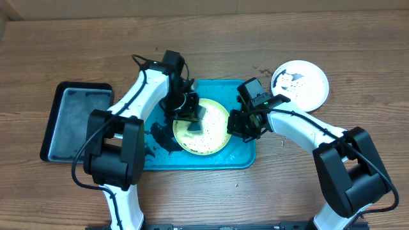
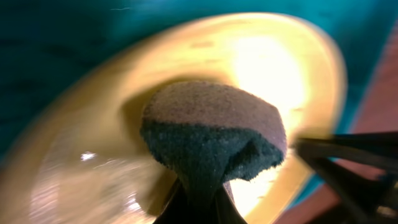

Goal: Clean dirty plates on tray and stack at the side
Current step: 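Scrub the yellow plate with the left sponge while the right gripper holds it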

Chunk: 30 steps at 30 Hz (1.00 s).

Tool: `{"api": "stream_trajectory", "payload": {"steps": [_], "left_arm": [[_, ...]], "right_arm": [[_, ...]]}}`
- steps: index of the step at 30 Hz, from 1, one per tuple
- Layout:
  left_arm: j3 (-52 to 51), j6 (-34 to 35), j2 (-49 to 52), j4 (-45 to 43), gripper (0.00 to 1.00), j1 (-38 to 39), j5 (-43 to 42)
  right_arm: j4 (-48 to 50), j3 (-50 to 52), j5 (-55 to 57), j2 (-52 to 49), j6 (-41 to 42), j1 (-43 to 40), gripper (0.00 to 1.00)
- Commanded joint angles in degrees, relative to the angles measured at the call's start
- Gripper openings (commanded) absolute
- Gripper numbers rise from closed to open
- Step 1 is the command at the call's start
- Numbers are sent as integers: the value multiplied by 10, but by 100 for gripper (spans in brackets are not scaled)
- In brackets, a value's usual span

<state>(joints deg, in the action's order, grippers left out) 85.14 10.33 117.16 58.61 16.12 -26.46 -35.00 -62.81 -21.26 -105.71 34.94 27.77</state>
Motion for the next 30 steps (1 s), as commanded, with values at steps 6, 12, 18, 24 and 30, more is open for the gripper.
{"api": "stream_trajectory", "payload": {"steps": [6, 12, 18, 24, 30], "left_arm": [[12, 103, -2, -21, 4, 94, 91], [10, 114, 3, -15, 4, 93, 160], [10, 115, 29, 17, 4, 85, 204], [10, 146, 56, 55, 4, 81, 375], [20, 167, 55, 77, 4, 57, 440]], "right_arm": [[4, -10, -13, 1, 12, -1, 4], [-16, -10, 22, 1, 13, -1, 4], [-20, -10, 36, 1, 13, -1, 4], [-33, -10, 61, 1, 12, -1, 4], [-37, -10, 77, 2, 9, -1, 4]]}}
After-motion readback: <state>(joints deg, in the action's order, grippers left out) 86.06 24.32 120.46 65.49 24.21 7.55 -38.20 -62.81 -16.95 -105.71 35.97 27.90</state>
